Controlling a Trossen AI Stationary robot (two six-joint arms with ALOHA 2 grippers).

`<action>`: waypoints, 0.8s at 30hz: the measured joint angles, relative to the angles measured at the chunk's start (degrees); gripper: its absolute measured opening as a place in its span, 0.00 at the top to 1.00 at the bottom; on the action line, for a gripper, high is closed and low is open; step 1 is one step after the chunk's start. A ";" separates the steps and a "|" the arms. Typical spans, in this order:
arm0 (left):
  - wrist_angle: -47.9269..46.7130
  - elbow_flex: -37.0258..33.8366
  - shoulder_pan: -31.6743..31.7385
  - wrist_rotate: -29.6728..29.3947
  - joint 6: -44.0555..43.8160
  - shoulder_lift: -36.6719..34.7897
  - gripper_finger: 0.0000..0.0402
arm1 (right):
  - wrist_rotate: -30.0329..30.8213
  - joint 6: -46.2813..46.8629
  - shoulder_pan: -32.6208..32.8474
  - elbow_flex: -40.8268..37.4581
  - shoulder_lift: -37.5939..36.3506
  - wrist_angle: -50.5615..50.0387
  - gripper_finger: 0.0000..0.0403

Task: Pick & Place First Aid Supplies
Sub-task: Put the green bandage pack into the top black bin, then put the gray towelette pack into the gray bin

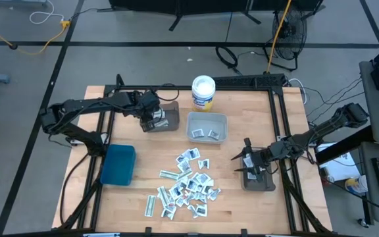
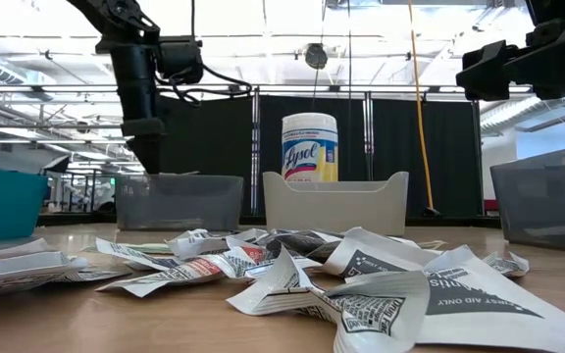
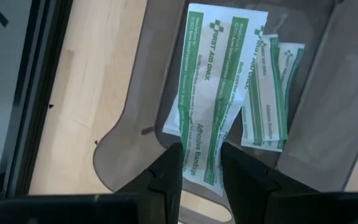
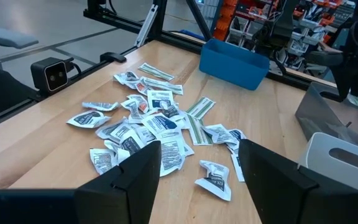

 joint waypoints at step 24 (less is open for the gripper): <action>-3.66 2.23 1.44 -0.02 -3.86 -0.55 0.42 | 0.00 0.01 0.00 0.00 0.00 0.00 0.48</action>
